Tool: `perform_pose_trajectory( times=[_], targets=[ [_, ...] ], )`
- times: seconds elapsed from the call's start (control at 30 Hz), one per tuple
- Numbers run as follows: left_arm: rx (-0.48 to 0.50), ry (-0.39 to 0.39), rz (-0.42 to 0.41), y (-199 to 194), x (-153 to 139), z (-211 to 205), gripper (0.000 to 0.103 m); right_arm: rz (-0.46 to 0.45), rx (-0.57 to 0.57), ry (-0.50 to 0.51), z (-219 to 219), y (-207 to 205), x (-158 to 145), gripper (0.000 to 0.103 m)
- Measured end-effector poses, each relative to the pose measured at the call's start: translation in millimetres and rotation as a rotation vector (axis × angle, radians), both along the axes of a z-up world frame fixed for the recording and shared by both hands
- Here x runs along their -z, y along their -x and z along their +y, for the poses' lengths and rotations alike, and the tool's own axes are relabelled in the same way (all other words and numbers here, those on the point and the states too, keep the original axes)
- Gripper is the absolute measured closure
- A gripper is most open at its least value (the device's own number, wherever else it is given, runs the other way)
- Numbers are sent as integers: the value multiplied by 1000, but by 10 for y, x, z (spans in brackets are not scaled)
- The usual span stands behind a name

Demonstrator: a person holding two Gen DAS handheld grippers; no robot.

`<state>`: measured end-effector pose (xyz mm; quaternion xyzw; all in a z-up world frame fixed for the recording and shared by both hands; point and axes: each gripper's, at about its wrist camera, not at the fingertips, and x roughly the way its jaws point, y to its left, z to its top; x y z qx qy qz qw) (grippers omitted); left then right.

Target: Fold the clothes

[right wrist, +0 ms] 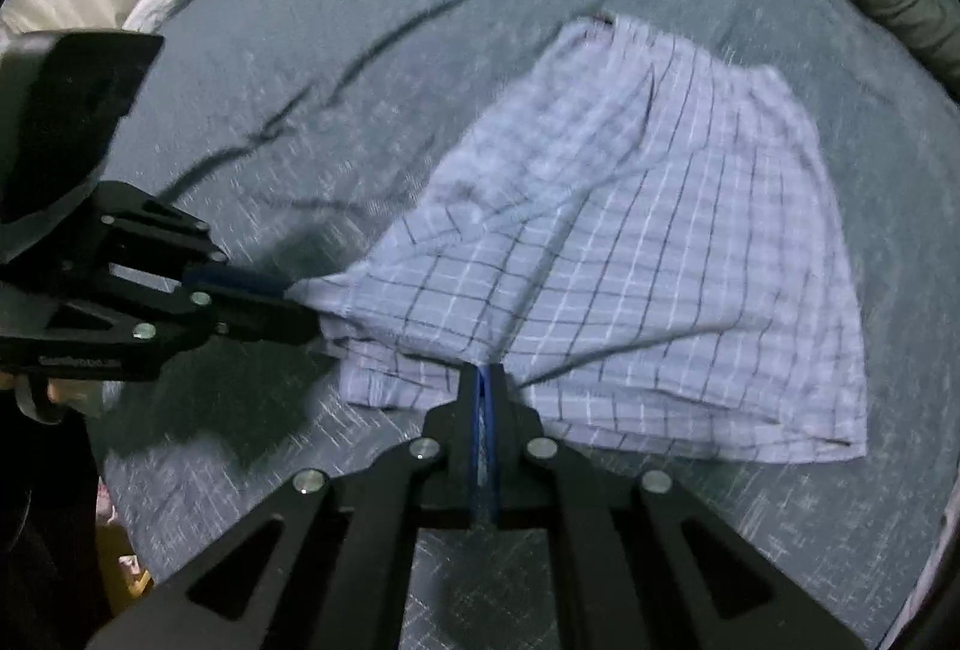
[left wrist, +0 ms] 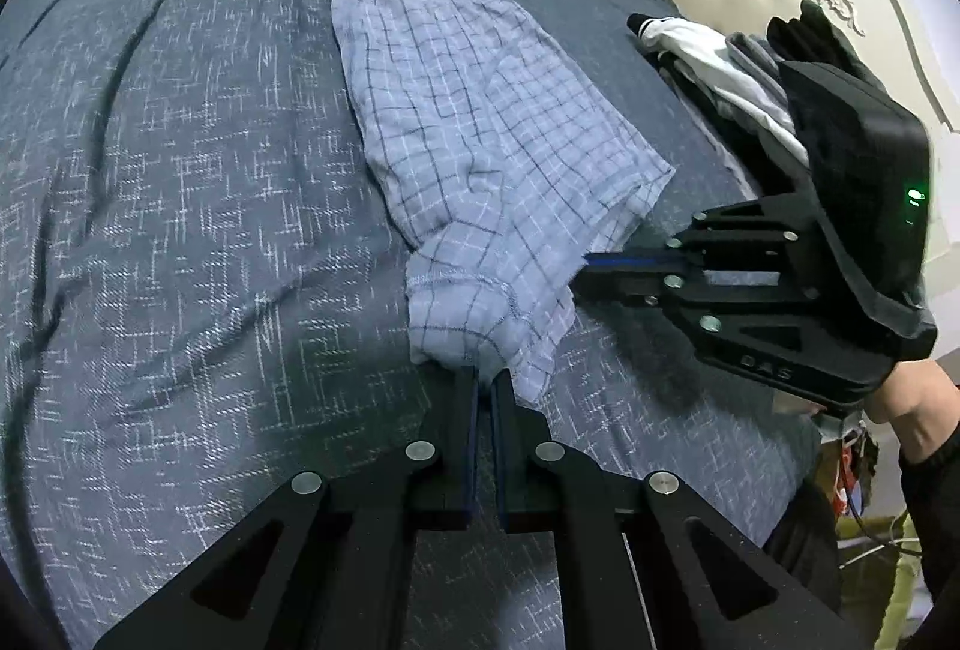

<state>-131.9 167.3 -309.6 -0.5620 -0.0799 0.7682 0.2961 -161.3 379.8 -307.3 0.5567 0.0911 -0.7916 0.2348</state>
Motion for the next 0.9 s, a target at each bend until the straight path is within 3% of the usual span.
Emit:
perform_pose_trajectory(
  times=[0.07,0.13,0.2,0.3,0.37,0.47,0.53,0.6,0.73,0.8,0.9],
  targets=[
    [-9,-5,1,-7,-25,-28,90,-1,28,-8,33,19,20,102],
    [-19,-19,6,-12,-61,-64,70,9,65,13,113,35,-11,100],
    [-44,-39,20,-4,-127,-121,61,22,112,47,239,50,-65,97],
    [-62,-48,21,27,-138,-138,61,38,220,121,543,97,-170,87],
    [-67,-46,15,60,-100,-110,61,40,294,146,722,140,-183,75],
    [-76,-34,11,71,-33,-80,63,35,362,138,888,136,-125,72],
    [-74,-30,-2,74,33,-71,89,32,405,131,992,128,-82,72],
    [-71,-31,-9,66,75,-70,98,28,448,123,1097,121,-38,72],
    [-59,-37,-13,33,90,-92,101,21,519,110,1293,94,42,73],
    [-56,-39,-15,23,84,-108,101,24,524,88,1348,62,58,91],
    [-51,-25,-13,22,64,-113,101,20,546,61,1451,46,41,97]
  ],
)
